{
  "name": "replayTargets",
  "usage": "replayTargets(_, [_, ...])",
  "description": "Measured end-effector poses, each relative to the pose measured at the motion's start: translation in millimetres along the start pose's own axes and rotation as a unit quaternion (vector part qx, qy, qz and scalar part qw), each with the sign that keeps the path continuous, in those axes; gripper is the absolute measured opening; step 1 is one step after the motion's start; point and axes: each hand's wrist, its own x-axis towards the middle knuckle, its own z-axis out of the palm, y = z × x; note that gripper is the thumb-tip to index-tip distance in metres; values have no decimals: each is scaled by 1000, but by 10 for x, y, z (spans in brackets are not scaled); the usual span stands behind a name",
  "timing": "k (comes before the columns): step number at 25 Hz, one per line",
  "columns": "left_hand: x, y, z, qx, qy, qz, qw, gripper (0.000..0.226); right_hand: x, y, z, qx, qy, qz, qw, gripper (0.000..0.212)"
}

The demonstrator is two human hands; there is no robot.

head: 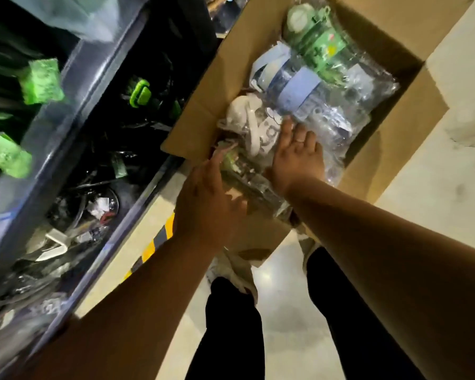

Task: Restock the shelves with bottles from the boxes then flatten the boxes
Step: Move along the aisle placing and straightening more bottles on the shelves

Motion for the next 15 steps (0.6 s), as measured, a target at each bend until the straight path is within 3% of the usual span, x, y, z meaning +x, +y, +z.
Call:
replayTargets(4, [49,-59,73,-44,-30,-51,997,96,176,176,-87,61,-9,-12,998,99])
replayTargets(8, [67,277,-81,-136,-77,-113,981,74,-28,299,-350,160,-33,-2,987,106])
replayTargets(10, [168,561,-200,-280,-96,-190,936,64,-237,356,-480,239,-55,15,969,107])
replayTargets(11, [243,704,-280,-376,-105,-224,893,71,-341,388,-569,276,-54,20,960,107])
replayTargets(13, [360,914,-361,-500,-100,-257,821,103,-531,435,-710,348,-55,25,936,103])
replayTargets(15, [426,1026,-362,-569,-64,-260,777,126,-661,451,-840,480,-91,-8,873,79])
